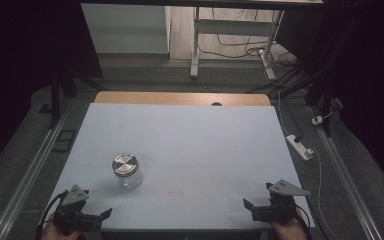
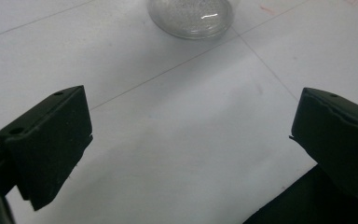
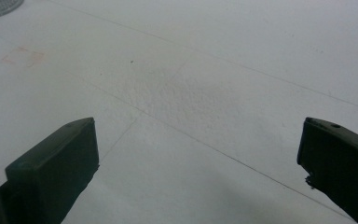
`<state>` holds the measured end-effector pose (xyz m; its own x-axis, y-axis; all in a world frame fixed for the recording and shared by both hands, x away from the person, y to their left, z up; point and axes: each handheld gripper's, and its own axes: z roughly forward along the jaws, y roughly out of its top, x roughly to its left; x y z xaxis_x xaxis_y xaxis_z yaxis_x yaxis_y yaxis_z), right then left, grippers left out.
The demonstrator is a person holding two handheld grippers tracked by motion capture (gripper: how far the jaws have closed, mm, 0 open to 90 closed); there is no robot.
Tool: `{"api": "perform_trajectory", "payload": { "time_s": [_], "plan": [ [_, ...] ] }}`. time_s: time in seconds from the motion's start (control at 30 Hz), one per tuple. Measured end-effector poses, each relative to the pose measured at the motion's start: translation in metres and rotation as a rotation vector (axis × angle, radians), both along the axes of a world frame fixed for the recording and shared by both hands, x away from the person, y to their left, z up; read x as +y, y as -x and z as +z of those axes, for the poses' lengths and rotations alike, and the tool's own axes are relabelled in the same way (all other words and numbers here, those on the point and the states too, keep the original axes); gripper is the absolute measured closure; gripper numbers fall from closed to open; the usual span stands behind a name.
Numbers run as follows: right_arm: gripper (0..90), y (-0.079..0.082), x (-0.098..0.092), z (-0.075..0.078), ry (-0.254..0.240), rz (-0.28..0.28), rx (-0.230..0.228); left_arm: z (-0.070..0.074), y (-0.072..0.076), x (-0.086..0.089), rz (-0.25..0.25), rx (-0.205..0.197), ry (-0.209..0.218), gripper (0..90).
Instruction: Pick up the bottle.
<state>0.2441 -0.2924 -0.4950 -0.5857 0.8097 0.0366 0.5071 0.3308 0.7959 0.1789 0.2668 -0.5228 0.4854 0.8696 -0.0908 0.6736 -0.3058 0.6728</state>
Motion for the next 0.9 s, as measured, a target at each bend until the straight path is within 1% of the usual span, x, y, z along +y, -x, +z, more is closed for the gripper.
{"api": "perform_trajectory", "payload": {
  "time_s": [0.13,0.17,0.27,0.33,0.4,0.5,0.7,0.73,0.77,0.9],
  "plan": [
    [0.0,-0.0017,0.0005,-0.0006,0.002,0.011,0.015,-0.0004,-0.0006,0.0018,-0.015,0.010,0.023,0.0],
    [0.0,-0.0022,0.0008,-0.0009,0.002,0.016,0.021,-0.0004,-0.0006,0.0018,-0.015,0.010,0.023,0.0],
    [0.0,-0.0032,0.0006,-0.0011,0.001,0.021,0.035,-0.0007,-0.0018,0.0038,-0.027,0.025,0.048,0.0],
    [0.0,-0.0034,0.0004,-0.0012,-0.003,0.022,0.035,-0.0010,-0.0024,0.0042,-0.026,0.031,0.054,0.0],
    [0.0,-0.0040,-0.0001,-0.0012,-0.009,0.030,0.045,-0.0010,-0.0026,0.0049,-0.025,0.033,0.061,0.0],
    [0.0,-0.0044,0.0002,-0.0015,-0.005,0.035,0.045,-0.0010,-0.0029,0.0065,-0.016,0.037,0.074,0.0],
    [0.0,-0.0045,0.0010,-0.0017,-0.003,0.048,0.052,-0.0009,-0.0033,0.0079,-0.012,0.038,0.087,0.0],
    [0.0,-0.0045,0.0010,-0.0017,-0.003,0.048,0.052,-0.0006,-0.0031,0.0081,-0.011,0.035,0.093,0.0],
    [0.0,-0.0047,0.0010,-0.0018,-0.003,0.050,0.054,0.0001,-0.0032,0.0088,-0.015,0.032,0.111,0.0],
    [0.0,-0.0049,0.0011,-0.0019,-0.004,0.058,0.056,0.0016,-0.0030,0.0087,-0.012,0.021,0.117,0.0]
  ]
}}
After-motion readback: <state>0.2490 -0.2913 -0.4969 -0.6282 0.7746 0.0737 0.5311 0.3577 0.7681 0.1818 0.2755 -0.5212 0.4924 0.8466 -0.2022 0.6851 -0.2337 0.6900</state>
